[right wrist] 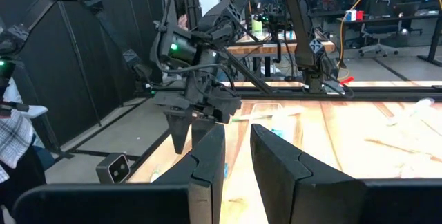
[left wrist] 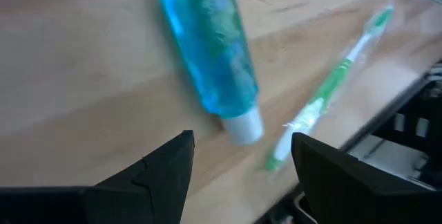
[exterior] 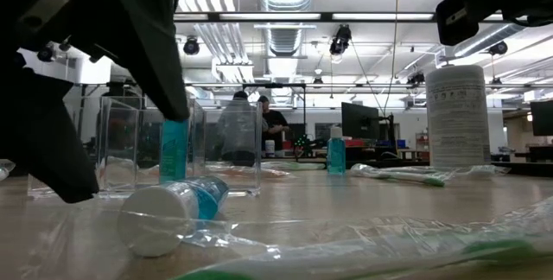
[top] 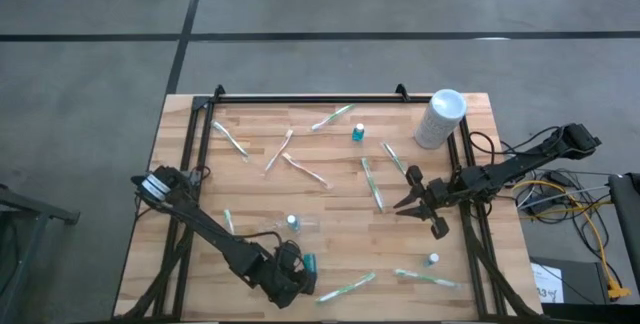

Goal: Pick & Place toothbrushing station
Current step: Put the blue mouthwash into the transparent organizer

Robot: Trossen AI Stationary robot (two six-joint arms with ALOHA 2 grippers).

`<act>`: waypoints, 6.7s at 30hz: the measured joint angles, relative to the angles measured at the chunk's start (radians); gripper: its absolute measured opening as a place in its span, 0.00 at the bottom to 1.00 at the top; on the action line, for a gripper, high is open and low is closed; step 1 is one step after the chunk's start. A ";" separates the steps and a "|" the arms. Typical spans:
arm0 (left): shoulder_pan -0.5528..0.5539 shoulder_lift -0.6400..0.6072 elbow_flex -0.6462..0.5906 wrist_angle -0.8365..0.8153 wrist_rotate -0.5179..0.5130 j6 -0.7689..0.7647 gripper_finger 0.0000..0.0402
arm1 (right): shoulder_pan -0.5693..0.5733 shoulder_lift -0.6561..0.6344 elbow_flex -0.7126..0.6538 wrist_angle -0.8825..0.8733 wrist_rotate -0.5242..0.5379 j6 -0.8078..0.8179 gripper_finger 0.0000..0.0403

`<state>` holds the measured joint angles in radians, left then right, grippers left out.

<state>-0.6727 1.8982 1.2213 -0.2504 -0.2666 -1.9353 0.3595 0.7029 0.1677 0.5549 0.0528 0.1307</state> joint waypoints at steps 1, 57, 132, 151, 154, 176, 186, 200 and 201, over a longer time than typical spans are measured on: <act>0.000 0.002 0.000 0.005 0.000 0.000 0.62 | 0.000 0.000 0.000 0.000 0.000 0.000 0.17; 0.069 0.049 0.000 0.094 0.167 -0.085 0.62 | 0.000 0.000 0.000 0.000 0.000 0.000 0.17; 0.070 0.034 0.003 0.188 0.045 0.186 0.39 | 0.000 0.000 0.000 -0.005 0.000 0.000 0.17; 0.072 0.034 0.005 0.144 0.139 0.158 0.39 | 0.000 0.000 0.000 -0.005 0.000 0.000 0.17; 0.073 0.034 0.003 0.138 0.140 0.156 0.39 | 0.000 0.000 0.000 -0.004 0.000 0.000 0.17; 0.059 -0.082 0.002 -0.091 0.165 0.491 0.39 | 0.000 0.000 0.000 -0.004 0.000 0.000 0.17; 0.014 -0.091 0.002 -0.137 0.056 1.190 0.39 | 0.000 0.000 0.000 -0.004 0.000 0.000 0.17; -0.021 -0.089 -0.091 -0.062 -0.067 1.305 0.44 | 0.000 0.000 0.000 -0.004 0.000 0.000 0.17; -0.023 -0.089 -0.110 -0.023 -0.066 1.313 0.46 | 0.000 0.000 0.000 -0.004 0.000 0.000 0.17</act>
<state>-0.6956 1.8095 1.1112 -0.2738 -0.3322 -0.6225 0.3596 0.7033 0.1677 0.5510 0.0528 0.1307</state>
